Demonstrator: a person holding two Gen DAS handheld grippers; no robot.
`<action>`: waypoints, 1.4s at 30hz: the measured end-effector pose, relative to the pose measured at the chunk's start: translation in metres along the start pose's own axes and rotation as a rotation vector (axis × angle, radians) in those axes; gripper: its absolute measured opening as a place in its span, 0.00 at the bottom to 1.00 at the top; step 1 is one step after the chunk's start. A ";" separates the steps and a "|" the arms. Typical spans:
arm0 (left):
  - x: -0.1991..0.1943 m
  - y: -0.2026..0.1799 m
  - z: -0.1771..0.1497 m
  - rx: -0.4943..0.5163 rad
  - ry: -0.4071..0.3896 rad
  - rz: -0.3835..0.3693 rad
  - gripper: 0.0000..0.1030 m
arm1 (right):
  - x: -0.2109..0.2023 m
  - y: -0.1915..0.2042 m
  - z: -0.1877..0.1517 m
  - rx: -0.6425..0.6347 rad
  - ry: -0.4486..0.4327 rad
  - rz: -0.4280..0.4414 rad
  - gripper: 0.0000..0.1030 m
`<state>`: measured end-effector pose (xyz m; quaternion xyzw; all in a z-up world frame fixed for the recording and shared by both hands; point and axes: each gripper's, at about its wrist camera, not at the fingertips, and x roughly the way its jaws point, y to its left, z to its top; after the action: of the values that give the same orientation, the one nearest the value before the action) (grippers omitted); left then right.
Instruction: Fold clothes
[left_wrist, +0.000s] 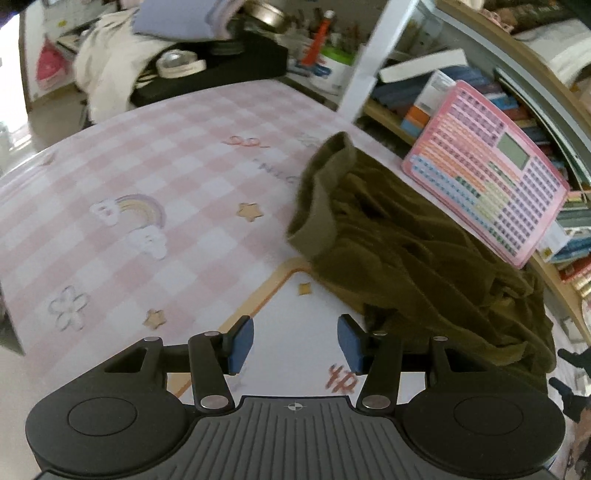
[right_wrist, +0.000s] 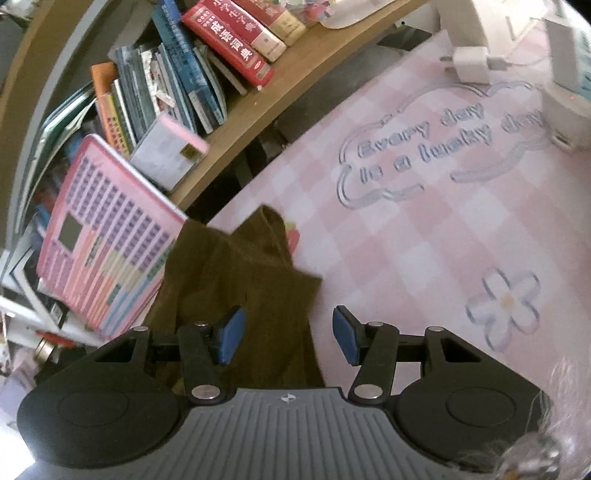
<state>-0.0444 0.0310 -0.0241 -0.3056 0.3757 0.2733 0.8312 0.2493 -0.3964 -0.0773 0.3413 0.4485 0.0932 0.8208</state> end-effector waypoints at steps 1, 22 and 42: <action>-0.001 0.003 -0.001 -0.010 0.000 0.001 0.49 | 0.005 0.001 0.002 0.003 0.006 -0.012 0.49; 0.104 0.034 0.068 -0.521 0.092 -0.338 0.14 | -0.111 0.063 -0.043 -0.158 -0.289 0.101 0.09; 0.102 0.136 0.086 -0.305 0.270 -0.469 0.13 | -0.175 -0.048 -0.218 0.176 -0.184 -0.158 0.08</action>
<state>-0.0404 0.2057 -0.1004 -0.5386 0.3566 0.0839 0.7588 -0.0343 -0.4086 -0.0700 0.3828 0.4032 -0.0432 0.8301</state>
